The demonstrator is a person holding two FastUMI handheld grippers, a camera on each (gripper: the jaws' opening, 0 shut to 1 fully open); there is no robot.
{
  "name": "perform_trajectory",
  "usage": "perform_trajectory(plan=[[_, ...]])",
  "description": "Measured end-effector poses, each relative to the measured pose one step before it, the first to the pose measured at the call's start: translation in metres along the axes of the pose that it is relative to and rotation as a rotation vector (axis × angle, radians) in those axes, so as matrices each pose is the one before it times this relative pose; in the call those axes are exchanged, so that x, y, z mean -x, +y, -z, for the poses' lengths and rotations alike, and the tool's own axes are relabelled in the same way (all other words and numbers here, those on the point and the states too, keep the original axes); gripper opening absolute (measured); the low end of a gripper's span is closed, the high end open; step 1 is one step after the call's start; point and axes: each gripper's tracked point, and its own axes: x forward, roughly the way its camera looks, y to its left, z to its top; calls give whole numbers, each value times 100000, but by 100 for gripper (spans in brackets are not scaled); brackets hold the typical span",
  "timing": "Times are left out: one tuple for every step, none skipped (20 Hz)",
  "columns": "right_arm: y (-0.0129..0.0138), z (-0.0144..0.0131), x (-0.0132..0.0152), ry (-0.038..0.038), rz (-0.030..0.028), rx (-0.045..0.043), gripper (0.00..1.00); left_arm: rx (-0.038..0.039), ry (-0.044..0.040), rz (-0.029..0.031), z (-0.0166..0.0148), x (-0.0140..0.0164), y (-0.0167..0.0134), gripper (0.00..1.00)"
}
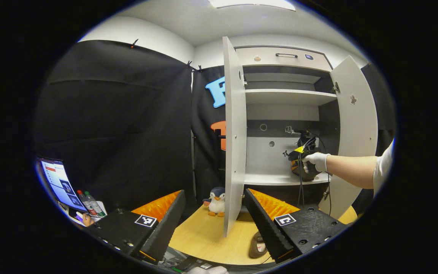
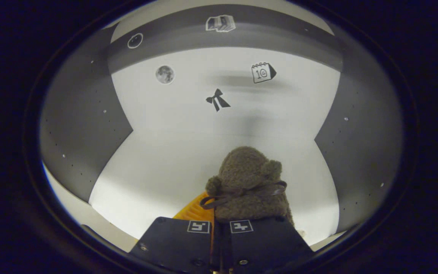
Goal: Grab one shoe with the right hand and put it into the shoe cabinet, grab the other shoe with the left hand and put it into the shoe cabinet; then close the right door with the right hand and the left door with the left hand.
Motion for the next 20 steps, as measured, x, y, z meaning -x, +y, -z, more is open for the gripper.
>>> perform_trajectory(plan=[[-68,187,87,1737,-107,-898,8,41,-42,498,-52,-109,-69,96],[106,141,288,731,-1460,-1054,11,-33,-172,284,-18,160,92,96],[84,104,421,1580,-1627,-1698,15,-30,-267,350,-129,64,-7,96],[130,194,425,482,-1507,-804,21,-17,-205,274,89,74,109,96],[-73,150,351,249,-455,-209,38,124,-223,271,0,60,72,96],[-10,230,891,143,140,554,46,172,-58,491,100,92,60,96],[-4,-187,535,-1015,-644,183,59,196,59,513,-15,-29,68,96],[-162,97,589,-626,704,-255,59,225,258,674,149,49,-133,100],[-324,96,711,-366,968,-692,68,28,53,710,72,-14,-76,96],[27,-6,688,-1440,-248,-752,71,-74,-99,762,-14,50,18,96],[-171,18,784,-984,134,-188,74,-90,69,807,66,-30,-116,96],[-155,34,898,-1419,-35,-85,74,5,-297,868,-11,180,-12,96],[-13,-95,1110,-2068,-408,-245,74,-86,-332,815,-77,18,-35,96],[-119,-100,1290,-2503,42,-70,73,-67,-232,924,42,152,-124,100],[-67,-145,1433,-3707,-108,-18,73,51,-129,1054,23,26,-132,100],[83,-306,1686,-4333,-86,66,75,216,-183,1068,119,139,-68,96],[16,-129,1818,-4252,256,-46,73,114,-166,1192,70,89,-95,100],[225,-191,1927,-4905,-308,-207,75,-204,-128,1140,-65,162,-169,96],[241,-214,2044,-5823,-26,-195,73,-341,-57,1277,84,59,-118,96],[40,-52,2022,-5307,420,496,73,-660,-380,1147,56,137,-105,96]])
